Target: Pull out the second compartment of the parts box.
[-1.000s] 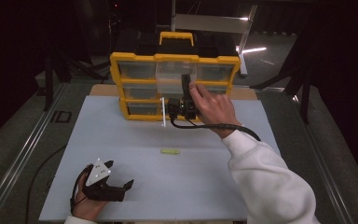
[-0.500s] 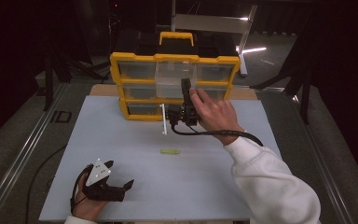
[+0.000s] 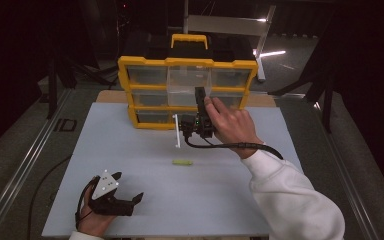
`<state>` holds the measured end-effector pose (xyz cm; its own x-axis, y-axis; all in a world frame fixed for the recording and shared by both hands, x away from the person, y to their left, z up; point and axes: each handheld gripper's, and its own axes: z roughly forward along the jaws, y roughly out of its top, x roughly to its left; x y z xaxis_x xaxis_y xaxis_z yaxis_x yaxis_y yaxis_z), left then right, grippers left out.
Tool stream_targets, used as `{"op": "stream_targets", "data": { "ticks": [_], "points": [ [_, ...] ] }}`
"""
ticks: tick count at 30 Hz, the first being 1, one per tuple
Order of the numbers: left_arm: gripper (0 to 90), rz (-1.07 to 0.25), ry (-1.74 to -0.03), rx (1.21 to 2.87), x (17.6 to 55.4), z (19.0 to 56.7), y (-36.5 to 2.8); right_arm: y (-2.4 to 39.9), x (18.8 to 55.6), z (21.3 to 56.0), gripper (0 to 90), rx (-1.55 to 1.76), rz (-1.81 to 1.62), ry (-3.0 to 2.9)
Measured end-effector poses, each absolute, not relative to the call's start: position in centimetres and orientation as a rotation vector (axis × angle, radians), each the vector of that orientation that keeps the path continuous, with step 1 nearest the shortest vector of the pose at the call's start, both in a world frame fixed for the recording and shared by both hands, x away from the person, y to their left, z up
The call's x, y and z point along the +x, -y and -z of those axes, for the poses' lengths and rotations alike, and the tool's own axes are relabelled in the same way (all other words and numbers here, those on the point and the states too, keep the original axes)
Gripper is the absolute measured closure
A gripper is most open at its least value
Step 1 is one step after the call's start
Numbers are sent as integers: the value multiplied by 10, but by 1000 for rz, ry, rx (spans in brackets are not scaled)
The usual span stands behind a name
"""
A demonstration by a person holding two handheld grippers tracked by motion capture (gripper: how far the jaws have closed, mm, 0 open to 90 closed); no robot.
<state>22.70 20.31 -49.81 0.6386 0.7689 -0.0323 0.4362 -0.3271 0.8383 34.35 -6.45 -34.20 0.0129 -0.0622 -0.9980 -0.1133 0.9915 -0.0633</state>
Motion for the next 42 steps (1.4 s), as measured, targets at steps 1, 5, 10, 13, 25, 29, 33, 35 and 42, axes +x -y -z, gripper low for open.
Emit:
{"op": "stream_targets", "data": {
  "ticks": [1, 5, 10, 13, 25, 29, 33, 35, 42],
  "points": [
    [0, -472, -946, 1970, 227, 498, -203, 64, 343, 342, 790, -140, -39, -1559],
    [0, -472, -945, 1971, 227, 498, -203, 65, 342, 341, 790, -143, -49, -1560],
    [0, -472, -943, 1972, 227, 498, -203, 64, 340, 341, 789, -144, -49, -1562],
    [0, -471, -945, 1972, 227, 498, -203, 65, 341, 342, 790, -147, -50, -1560],
    [0, -472, -946, 1974, 227, 499, -203, 67, 342, 342, 772, -142, -60, -1558],
    [0, -470, -945, 1975, 227, 499, -203, 69, 337, 345, 700, -147, -80, -1556],
    [0, -472, -946, 1974, 227, 499, -203, 71, 334, 349, 567, -135, -114, -1541],
    [0, -473, -947, 1972, 227, 499, -203, 73, 333, 351, 483, -138, -132, -1531],
    [0, -472, -948, 1972, 227, 499, -202, 76, 326, 368, 192, -102, -153, -1565]
  ]
}}
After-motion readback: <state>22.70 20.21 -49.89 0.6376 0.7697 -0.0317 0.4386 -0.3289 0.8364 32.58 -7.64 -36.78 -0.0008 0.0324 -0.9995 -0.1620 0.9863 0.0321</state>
